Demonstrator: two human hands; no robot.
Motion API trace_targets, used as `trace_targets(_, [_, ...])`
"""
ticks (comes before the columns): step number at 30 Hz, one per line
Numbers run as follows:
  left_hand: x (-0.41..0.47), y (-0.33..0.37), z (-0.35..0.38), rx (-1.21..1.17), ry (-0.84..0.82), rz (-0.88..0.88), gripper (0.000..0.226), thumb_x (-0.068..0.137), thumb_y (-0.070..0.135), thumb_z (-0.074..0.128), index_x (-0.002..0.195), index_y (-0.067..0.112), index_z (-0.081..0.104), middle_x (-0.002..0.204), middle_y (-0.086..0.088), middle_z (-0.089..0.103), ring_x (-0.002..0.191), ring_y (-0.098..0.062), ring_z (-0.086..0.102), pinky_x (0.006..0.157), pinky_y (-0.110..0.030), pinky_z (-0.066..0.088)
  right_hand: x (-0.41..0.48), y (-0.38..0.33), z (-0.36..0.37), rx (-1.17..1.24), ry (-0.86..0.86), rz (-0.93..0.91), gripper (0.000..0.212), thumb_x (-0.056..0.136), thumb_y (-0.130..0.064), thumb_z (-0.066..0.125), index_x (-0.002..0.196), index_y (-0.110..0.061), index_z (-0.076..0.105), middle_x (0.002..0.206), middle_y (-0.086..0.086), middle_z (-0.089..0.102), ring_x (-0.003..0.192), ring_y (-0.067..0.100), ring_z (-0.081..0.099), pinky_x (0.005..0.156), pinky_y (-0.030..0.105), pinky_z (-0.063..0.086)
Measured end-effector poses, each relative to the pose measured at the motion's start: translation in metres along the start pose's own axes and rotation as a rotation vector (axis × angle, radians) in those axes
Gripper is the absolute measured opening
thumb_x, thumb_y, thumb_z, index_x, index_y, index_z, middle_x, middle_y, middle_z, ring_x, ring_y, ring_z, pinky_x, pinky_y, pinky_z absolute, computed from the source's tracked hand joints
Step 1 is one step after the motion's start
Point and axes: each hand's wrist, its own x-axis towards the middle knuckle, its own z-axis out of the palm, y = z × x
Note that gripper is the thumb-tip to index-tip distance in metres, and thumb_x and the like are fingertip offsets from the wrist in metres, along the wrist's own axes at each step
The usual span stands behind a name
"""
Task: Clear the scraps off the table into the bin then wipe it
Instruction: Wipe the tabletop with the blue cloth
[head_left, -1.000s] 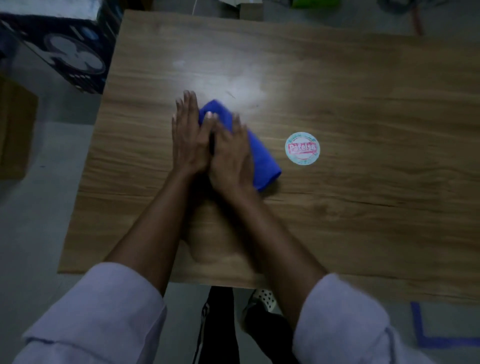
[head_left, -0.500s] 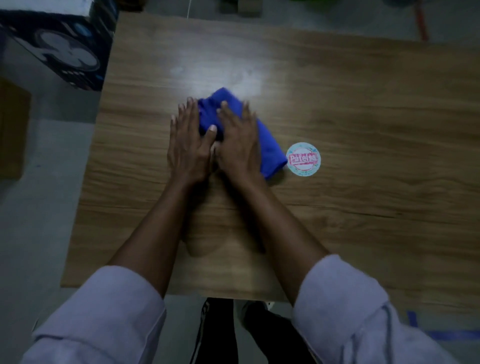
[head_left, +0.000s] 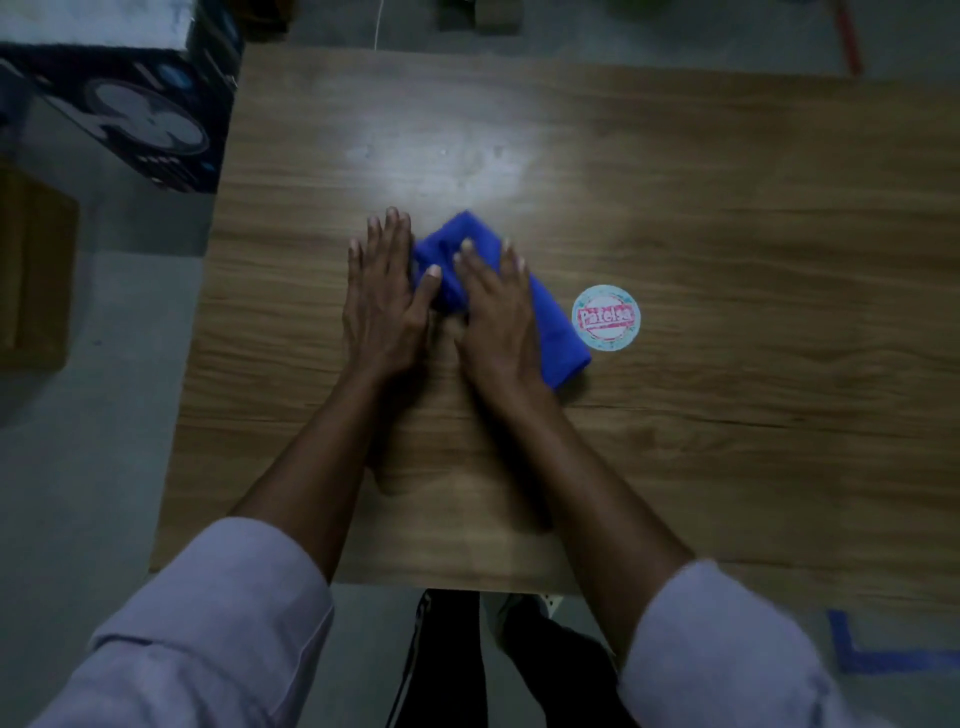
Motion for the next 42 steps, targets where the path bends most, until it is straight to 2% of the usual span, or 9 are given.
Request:
trace_targets(5, [-0.004,0.003,0.001,0.003,0.017,0.023,0.075,0.100,0.049,0.027,0.160,0.004,0.024,0.168,-0.012,0.021,0.157,-0.024,0.013,0.123,-0.024,-0.012,-0.045,0.039,-0.029,0.028,-0.019,0.021,0.090,0.060,0.013,0.060,0.145,-0.013,0.053,0.155,0.000,0.046,0.151,0.036,0.024,0.125,0.046,0.016])
trace_targets(9, [-0.003,0.001,0.006,-0.003,0.049,0.027,0.076,0.099,0.052,0.025,0.161,0.008,0.019,0.170,-0.008,0.016,0.158,-0.020,0.007,0.123,-0.024,-0.013,0.019,0.080,-0.054,-0.079,0.103,0.220,0.081,0.073,0.007,0.059,0.150,-0.014,0.046,0.160,0.001,0.038,0.153,0.035,0.018,0.126,0.040,0.007])
trace_targets(13, [0.000,0.004,0.011,-0.032,0.081,-0.032,0.076,0.100,0.053,0.025,0.162,0.010,0.016,0.170,-0.005,0.013,0.158,-0.016,0.004,0.126,-0.033,-0.008,0.092,0.048,-0.038,-0.074,0.189,0.325,0.070,0.090,-0.007,0.056,0.156,-0.018,0.035,0.165,0.002,0.028,0.154,0.033,0.012,0.126,0.039,0.005])
trace_targets(17, [0.003,0.000,0.009,-0.147,0.168,-0.091,0.079,0.099,0.053,0.019,0.161,0.005,0.016,0.170,-0.010,0.014,0.158,-0.019,0.006,0.124,-0.027,-0.009,0.065,-0.028,0.022,0.013,0.071,0.041,0.052,0.103,-0.019,0.039,0.155,-0.015,0.038,0.164,0.007,0.029,0.154,0.032,0.013,0.124,0.035,0.004])
trace_targets(21, [-0.001,-0.003,0.004,-0.204,0.179,-0.086,0.076,0.101,0.048,0.028,0.161,0.004,0.015,0.170,-0.010,0.013,0.158,-0.020,0.002,0.123,-0.027,-0.012,0.023,-0.004,0.011,0.005,-0.013,-0.141,0.059,0.084,-0.030,0.049,0.138,-0.011,0.061,0.149,0.004,0.054,0.147,0.036,0.034,0.122,0.039,0.011])
trace_targets(25, [-0.004,0.004,0.001,-0.171,0.165,-0.053,0.075,0.098,0.044,0.033,0.162,0.009,0.014,0.171,-0.007,0.011,0.158,-0.018,0.000,0.126,-0.036,-0.012,0.041,0.060,-0.037,-0.120,0.094,0.136,0.076,0.076,0.003,0.059,0.148,-0.017,0.048,0.158,-0.002,0.041,0.152,0.034,0.022,0.126,0.041,0.009])
trace_targets(29, [-0.001,0.002,0.006,-0.101,0.130,-0.042,0.077,0.098,0.048,0.030,0.163,0.010,0.011,0.171,-0.005,0.009,0.158,-0.017,-0.002,0.125,-0.037,-0.014,0.095,0.052,-0.039,-0.161,0.169,0.351,0.071,0.089,-0.001,0.051,0.156,-0.016,0.034,0.164,0.001,0.029,0.154,0.034,0.011,0.126,0.037,0.000])
trace_targets(35, [-0.001,0.000,0.005,-0.023,0.128,-0.018,0.077,0.099,0.047,0.027,0.162,0.006,0.011,0.171,-0.009,0.010,0.158,-0.023,0.000,0.124,-0.039,-0.016,0.061,0.016,-0.018,-0.293,-0.039,-0.132,0.063,0.094,0.000,0.040,0.156,-0.007,0.032,0.165,0.005,0.027,0.154,0.039,0.009,0.124,0.041,0.000])
trace_targets(42, [-0.001,0.004,0.008,0.120,0.089,0.009,0.075,0.100,0.049,0.023,0.163,0.010,0.010,0.171,-0.005,0.007,0.158,-0.019,-0.001,0.125,-0.053,-0.012,0.099,0.086,-0.062,-0.317,0.152,0.349,0.068,0.095,0.001,0.044,0.159,-0.011,0.025,0.168,0.003,0.019,0.154,0.036,0.007,0.125,0.040,0.000])
